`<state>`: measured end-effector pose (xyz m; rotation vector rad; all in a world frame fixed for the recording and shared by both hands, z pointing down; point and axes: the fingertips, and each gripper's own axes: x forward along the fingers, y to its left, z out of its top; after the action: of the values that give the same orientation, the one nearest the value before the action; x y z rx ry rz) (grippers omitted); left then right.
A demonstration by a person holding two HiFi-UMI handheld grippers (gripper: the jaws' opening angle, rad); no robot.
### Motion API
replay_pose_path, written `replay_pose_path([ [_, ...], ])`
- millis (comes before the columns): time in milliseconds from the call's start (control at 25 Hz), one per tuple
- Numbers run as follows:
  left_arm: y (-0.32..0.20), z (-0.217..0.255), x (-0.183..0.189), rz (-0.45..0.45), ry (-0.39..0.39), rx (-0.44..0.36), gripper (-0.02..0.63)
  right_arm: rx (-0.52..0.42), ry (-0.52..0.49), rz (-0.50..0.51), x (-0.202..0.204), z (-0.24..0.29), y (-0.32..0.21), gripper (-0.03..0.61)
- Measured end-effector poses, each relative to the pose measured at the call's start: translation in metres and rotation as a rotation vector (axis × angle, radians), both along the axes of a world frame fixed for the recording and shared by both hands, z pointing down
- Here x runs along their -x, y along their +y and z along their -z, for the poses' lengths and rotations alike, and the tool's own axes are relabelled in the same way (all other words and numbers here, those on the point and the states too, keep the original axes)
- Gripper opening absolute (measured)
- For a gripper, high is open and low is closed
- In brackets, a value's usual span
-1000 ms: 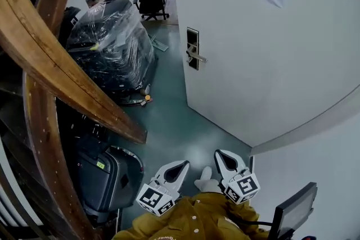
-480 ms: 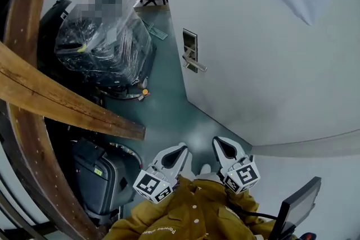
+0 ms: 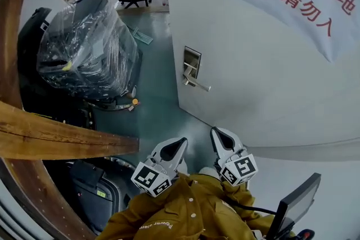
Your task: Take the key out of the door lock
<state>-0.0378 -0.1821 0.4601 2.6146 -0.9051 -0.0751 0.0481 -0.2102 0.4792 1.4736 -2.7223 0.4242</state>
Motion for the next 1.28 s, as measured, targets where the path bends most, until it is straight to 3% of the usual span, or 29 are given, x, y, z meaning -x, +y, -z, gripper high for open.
replay_pose_path([
  [320,-0.044,0.000,0.010,-0.020,0.051,0.018,-0.002,-0.052,0.161,0.023,0.015,0.008,-0.042,0.007],
  [360,-0.050,0.002,0.011,-0.016,0.054,0.014,-0.002,-0.057,0.164,0.036,0.017,0.009,-0.049,0.018],
  [440,-0.057,0.008,0.012,-0.005,0.055,-0.002,-0.001,-0.065,0.179,0.061,0.019,0.011,-0.062,0.099],
  [560,-0.067,0.017,0.017,0.017,0.060,-0.023,-0.001,-0.089,0.234,0.078,0.018,0.010,-0.084,0.114],
  [800,-0.069,0.015,0.020,0.045,0.054,-0.011,-0.002,-0.097,0.383,0.144,0.011,-0.016,-0.133,0.210],
  [960,-0.073,0.014,0.019,0.053,0.043,-0.010,-0.001,-0.068,0.550,0.202,0.006,-0.054,-0.166,0.216],
  [1160,-0.079,0.012,0.016,0.063,0.039,-0.004,-0.002,-0.022,0.672,0.250,0.005,-0.086,-0.185,0.221],
  [1280,-0.083,0.010,0.013,0.065,0.041,0.001,-0.002,-0.021,0.721,0.252,0.005,-0.093,-0.188,0.161],
])
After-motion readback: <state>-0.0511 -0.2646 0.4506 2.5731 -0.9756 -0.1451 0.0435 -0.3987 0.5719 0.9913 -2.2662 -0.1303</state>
